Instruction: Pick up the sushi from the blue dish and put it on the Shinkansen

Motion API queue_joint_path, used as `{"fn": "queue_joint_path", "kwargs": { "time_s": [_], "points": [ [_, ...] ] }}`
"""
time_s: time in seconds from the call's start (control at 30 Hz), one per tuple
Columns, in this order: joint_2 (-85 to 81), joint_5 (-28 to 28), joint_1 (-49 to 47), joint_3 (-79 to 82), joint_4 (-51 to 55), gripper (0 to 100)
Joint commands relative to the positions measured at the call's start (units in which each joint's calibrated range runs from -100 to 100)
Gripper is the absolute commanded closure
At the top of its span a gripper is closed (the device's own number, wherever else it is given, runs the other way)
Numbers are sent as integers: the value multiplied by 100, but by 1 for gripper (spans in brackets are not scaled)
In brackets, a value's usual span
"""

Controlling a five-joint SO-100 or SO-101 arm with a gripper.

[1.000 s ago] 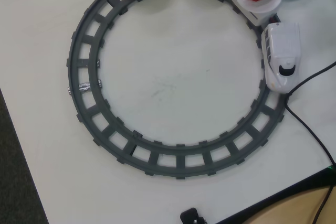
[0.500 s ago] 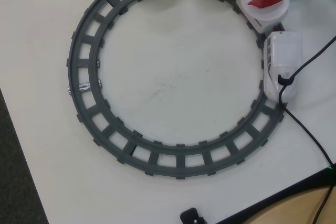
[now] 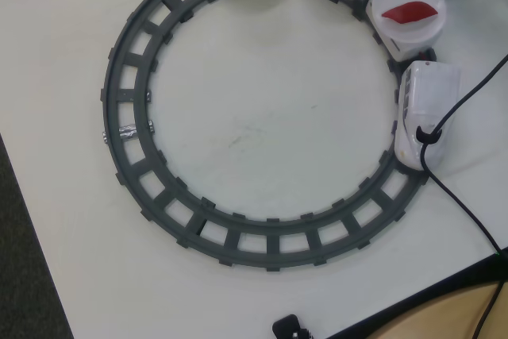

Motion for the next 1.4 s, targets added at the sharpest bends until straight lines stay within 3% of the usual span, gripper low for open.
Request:
{"fn": "queue_joint_path", "kwargs": {
  "time_s": [0.0,0.2,0.47,0.63,0.97,1.17,1.37],
  "points": [
    [-12,-5,-167,-319,-53,83],
    [139,-5,-149,-310,-148,84],
    [97,-21,-105,-310,-122,98],
    [-78,-26,-97,-301,-122,99],
    [-2709,-5,-79,992,-139,99],
    [-4529,31,-510,2078,-96,99],
    [-5339,26,-1267,2841,-447,99]
  ]
}}
